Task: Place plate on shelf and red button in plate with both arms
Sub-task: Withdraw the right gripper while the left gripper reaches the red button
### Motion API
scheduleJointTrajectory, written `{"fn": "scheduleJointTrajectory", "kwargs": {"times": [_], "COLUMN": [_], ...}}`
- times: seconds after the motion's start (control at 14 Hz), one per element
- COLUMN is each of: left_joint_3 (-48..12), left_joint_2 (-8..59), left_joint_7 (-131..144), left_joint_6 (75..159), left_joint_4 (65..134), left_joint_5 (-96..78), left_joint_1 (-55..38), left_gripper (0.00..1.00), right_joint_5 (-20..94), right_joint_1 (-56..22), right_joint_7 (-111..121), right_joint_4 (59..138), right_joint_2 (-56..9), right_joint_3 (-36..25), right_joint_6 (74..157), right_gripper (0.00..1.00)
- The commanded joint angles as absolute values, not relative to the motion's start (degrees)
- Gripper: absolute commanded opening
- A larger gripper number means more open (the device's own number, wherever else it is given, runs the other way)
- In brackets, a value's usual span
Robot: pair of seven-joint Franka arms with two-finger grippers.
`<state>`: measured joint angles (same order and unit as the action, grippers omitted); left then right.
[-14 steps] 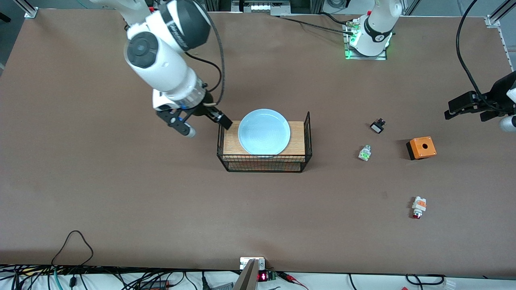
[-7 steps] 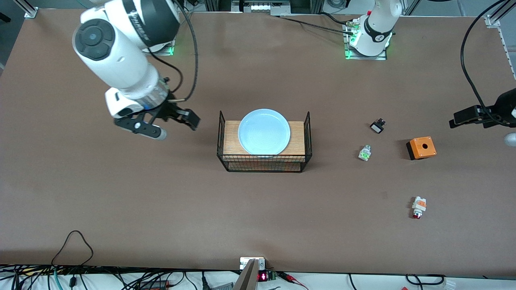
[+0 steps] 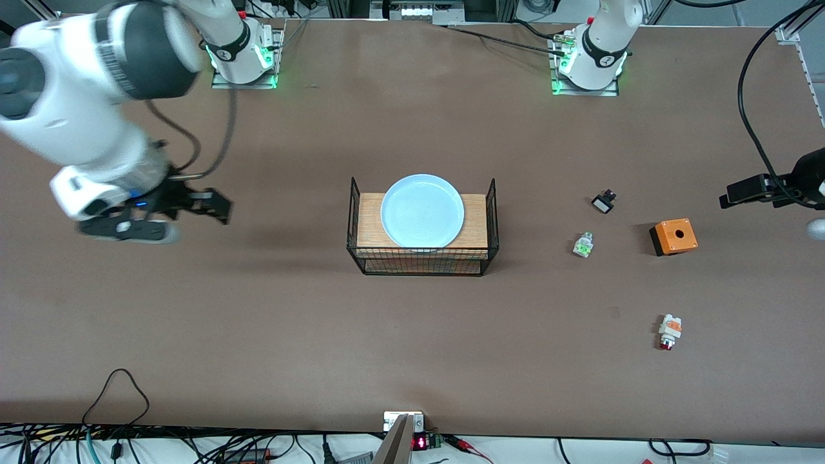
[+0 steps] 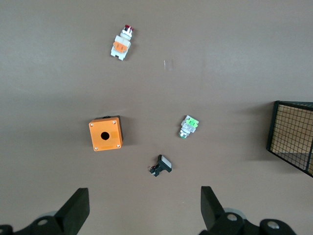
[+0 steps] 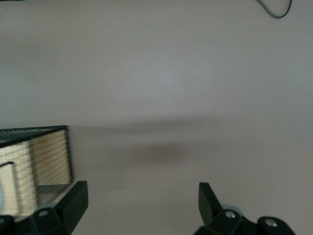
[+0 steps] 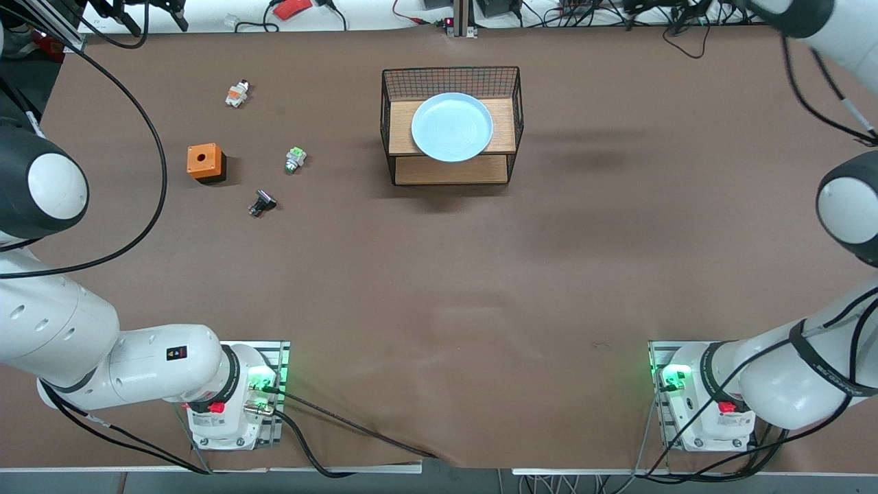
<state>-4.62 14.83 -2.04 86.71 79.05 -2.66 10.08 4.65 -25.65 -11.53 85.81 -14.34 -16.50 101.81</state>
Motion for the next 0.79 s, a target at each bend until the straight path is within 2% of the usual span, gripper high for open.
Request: {"fn": "scheduleJointTrajectory", "kwargs": {"times": [0.0, 0.14, 0.21, 0.43, 0.72], "left_joint_3": [-4.22, -4.22, -4.22, -4.22, -4.39], "left_joint_2": [20.46, 25.29, 27.4, 32.42, 37.52], "left_joint_7": [-2.9, -2.9, -2.9, -2.99, -2.99], "left_joint_6": [87.09, 89.46, 91.73, 99.73, 104.13], "left_joint_4": [76.29, 76.29, 76.29, 76.38, 75.68], "left_joint_5": [-1.07, 0.69, 2.01, 5.0, 4.22], "left_joint_1": [10.63, 11.68, 12.12, 13.18, 14.68], "left_gripper": [1.0, 1.0, 1.0, 1.0, 1.0], "right_joint_5": [4.48, 3.78, 3.34, -0.09, -0.96], "right_joint_1": [-13.49, -4.79, -3.53, -2.9, -2.2], "right_joint_7": [-4.41, -5.01, -4.84, -4.92, 0.16], "right_joint_4": [87.09, 88.24, 89.03, 89.64, 95.52], "right_joint_2": [-11.87, -10.73, -10.55, -10.55, -6.87], "right_joint_3": [-8.38, -2.31, -1.94, -2.02, -2.11], "right_joint_6": [99.68, 96.87, 96.51, 94.23, 98.51], "right_gripper": [1.0, 1.0, 1.0, 1.0, 1.0]}}
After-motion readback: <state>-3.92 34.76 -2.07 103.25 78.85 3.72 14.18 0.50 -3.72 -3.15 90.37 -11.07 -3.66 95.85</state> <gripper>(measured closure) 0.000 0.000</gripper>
